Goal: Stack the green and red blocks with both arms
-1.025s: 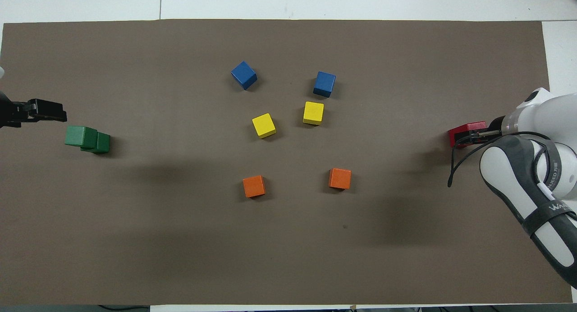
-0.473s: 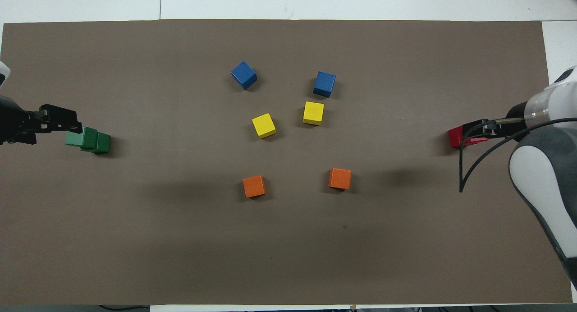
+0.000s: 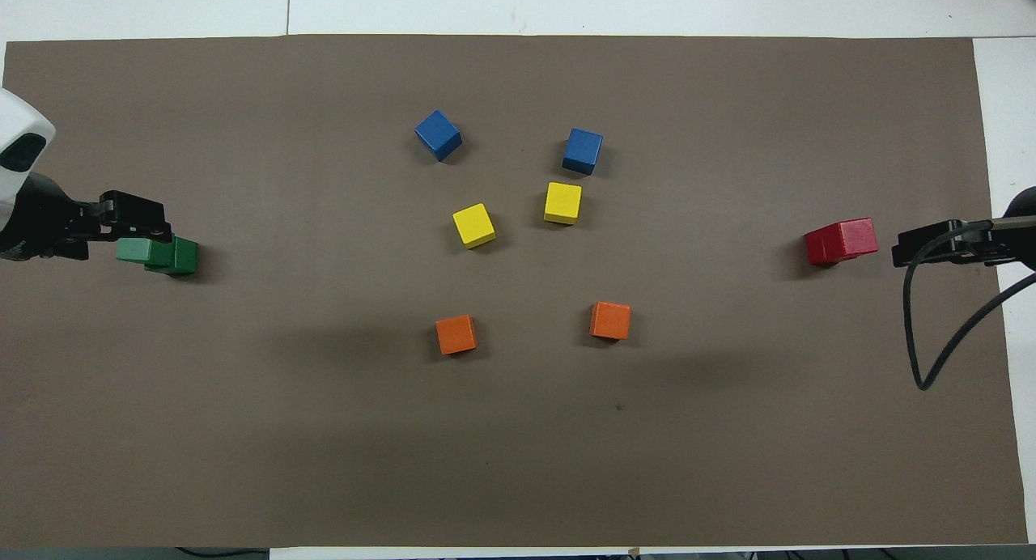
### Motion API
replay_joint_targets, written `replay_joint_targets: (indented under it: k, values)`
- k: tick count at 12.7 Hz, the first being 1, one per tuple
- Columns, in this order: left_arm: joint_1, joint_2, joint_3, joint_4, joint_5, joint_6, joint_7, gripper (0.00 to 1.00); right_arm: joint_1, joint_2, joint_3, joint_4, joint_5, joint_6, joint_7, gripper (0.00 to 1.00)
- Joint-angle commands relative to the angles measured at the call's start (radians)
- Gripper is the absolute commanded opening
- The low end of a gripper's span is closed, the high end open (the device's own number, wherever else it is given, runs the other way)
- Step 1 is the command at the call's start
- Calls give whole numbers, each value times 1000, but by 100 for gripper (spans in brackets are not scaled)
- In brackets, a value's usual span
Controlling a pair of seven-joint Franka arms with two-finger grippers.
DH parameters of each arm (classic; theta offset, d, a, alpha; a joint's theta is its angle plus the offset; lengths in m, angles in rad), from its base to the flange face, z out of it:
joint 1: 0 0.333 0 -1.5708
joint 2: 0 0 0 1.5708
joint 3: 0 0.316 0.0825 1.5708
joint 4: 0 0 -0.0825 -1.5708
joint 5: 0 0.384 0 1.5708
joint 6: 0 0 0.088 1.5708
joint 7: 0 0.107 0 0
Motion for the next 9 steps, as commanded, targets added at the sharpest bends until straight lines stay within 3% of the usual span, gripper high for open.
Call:
replay_joint_targets:
  k: [1, 9]
  values:
    - [-40, 6, 51, 14, -1, -20, 0, 100, -11, 59, 4, 82, -6, -56, 6, 100]
    - [-32, 9, 40, 14, 2, -39, 14, 100, -8, 58, 3, 71, -9, -54, 25, 100]
